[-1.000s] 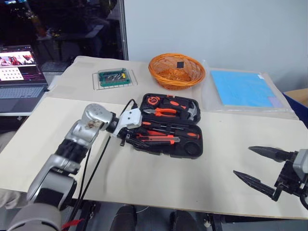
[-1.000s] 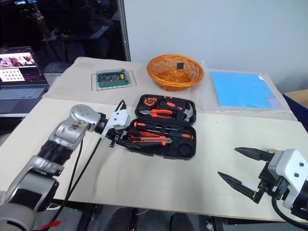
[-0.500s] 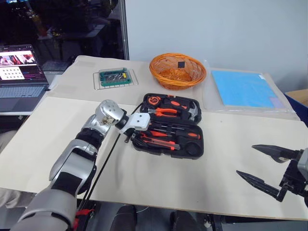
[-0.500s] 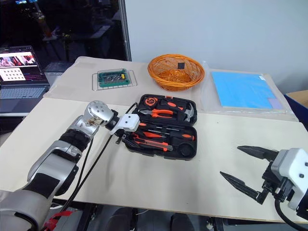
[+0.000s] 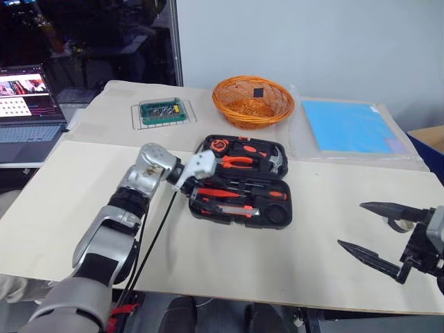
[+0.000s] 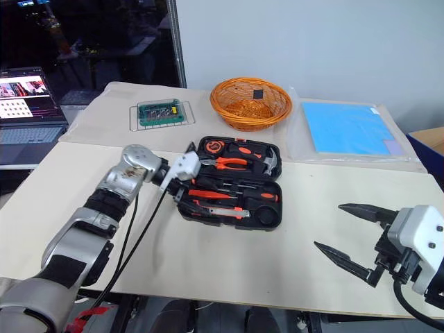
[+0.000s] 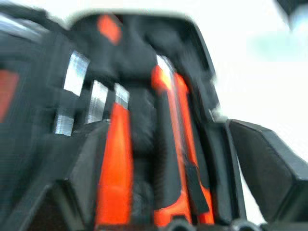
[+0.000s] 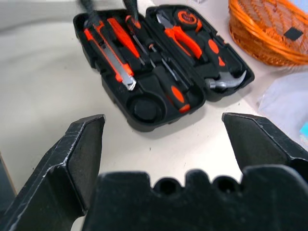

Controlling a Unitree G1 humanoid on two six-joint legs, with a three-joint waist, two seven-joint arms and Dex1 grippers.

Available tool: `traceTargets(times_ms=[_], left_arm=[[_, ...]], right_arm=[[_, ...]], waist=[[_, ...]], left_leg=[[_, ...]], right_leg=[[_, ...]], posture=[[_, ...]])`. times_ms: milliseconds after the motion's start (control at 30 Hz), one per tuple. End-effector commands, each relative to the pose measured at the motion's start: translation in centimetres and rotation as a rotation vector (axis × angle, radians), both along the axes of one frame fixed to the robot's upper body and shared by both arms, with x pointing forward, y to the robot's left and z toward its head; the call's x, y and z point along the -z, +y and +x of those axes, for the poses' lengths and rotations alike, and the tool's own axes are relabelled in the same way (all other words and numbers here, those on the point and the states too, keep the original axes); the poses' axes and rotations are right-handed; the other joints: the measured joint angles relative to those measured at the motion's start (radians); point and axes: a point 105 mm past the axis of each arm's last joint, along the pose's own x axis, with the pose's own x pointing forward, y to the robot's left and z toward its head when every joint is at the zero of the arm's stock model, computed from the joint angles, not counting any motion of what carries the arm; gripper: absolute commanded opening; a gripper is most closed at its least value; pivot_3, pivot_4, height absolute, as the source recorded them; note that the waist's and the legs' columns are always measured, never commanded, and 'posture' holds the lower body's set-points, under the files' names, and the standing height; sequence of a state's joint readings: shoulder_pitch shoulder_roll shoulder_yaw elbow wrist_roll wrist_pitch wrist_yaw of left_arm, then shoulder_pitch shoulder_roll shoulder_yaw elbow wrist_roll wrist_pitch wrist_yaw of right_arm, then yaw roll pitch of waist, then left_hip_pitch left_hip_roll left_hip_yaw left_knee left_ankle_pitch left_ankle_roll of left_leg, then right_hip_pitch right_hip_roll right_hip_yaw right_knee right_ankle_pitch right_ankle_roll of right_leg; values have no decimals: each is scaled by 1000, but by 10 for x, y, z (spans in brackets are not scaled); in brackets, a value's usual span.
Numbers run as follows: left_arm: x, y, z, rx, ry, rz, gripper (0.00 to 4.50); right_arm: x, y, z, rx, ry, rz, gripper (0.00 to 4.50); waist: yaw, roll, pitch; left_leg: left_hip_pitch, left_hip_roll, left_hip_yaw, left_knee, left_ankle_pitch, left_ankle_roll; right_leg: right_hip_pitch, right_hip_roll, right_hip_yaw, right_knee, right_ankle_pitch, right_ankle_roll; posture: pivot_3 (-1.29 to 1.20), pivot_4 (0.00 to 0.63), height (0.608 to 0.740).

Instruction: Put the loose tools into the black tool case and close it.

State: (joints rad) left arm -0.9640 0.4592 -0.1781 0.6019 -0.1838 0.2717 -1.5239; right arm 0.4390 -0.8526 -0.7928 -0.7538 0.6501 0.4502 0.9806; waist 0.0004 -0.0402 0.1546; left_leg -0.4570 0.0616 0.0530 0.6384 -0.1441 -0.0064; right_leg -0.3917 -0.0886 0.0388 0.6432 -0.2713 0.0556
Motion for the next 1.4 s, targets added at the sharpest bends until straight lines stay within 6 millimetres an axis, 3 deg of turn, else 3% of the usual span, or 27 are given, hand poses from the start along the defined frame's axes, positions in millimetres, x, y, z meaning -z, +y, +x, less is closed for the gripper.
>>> traceTargets(times_ms=[33, 167, 233, 333, 500, 800, 933, 1033, 1133, 1200, 1300, 1400], left_arm=[[-17, -1, -6, -103, 42, -157, 2208], [-5, -13, -11, -234, 53, -221, 627], [12, -16, -11, -311, 70, -187, 20], [45, -17, -12, -411, 70, -63, 20], [90, -8, -24, -415, 113, 149, 20], [130, -11, -33, -337, 12, 268, 20], [144, -11, -27, -324, -109, 316, 20], [129, -19, -17, -381, -154, 178, 20], [74, -22, -12, -411, -157, -117, 20], [50, -21, -22, -367, -126, -225, 20], [25, -19, -46, -246, -19, -277, 740], [10, -16, -66, -148, 28, -249, 1812]], right_arm=[[-5, 2, 3, -9, -23, 7, 4500], [-5, 1, 5, -14, -25, 12, 4500], [-6, 2, 6, -17, -25, 13, 4500], [-5, 3, 7, -25, -23, 13, 4500], [-4, 5, 6, -32, -20, 13, 4500], [-2, 6, 5, -36, -11, 12, 4500], [-2, 4, 6, -35, -11, 9, 4500], [-1, -2, 6, -7, -14, -1, 4500], [-5, -13, 7, 85, -28, 45, 4500], [-7, -25, 7, 171, -38, 80, 4500], [4, -49, 7, 314, -24, 10, 4500], [13, -70, 13, 430, 13, -40, 4500]], waist=[[0, 1, 0], [8, 0, 0], [11, 0, 0], [11, 0, 0], [8, 2, -1], [7, 7, -10], [12, 10, -19], [13, 11, -22], [9, 14, -23], [4, 16, -22], [3, 11, -17], [2, 11, -17]], left_leg=[[0, 0, 0, 0, 0, 0], [1, -1, 0, 0, 0, 0], [1, -1, -1, 1, 0, 0], [1, -1, -1, 2, 0, 0], [3, -1, -1, 2, 0, 0], [9, -1, 1, 0, 0, 0], [14, -2, 2, 0, -4, -6], [18, -3, 2, 0, -5, -8], [19, -3, 3, -1, -6, -8], [18, -2, 4, -2, -5, -8], [11, -1, 3, -5, -2, -4], [9, -2, 3, -5, 0, 0]], right_leg=[[0, 0, 0, 0, 1, 1], [2, -1, 0, -1, 2, 1], [2, 0, 0, 0, 2, 1], [2, 0, 0, 0, 2, 1], [4, 0, 1, 0, 0, -3], [7, 0, 2, -1, -2, -6], [8, -2, 2, -3, -5, -1], [13, -3, 2, -4, -6, 0], [14, -5, 2, -4, -6, 0], [11, -5, 2, -3, -6, -1], [6, -2, 2, -1, -5, -2], [5, -2, 3, -1, -2, -6]], posture=[[0, 150, 740], [0, 150, 740], [0, 150, 740], [0, 150, 740], [0, 150, 740], [0, 150, 740], [0, 150, 740], [0, 150, 740], [0, 150, 740], [0, 150, 740], [0, 150, 740], [0, 150, 740]])
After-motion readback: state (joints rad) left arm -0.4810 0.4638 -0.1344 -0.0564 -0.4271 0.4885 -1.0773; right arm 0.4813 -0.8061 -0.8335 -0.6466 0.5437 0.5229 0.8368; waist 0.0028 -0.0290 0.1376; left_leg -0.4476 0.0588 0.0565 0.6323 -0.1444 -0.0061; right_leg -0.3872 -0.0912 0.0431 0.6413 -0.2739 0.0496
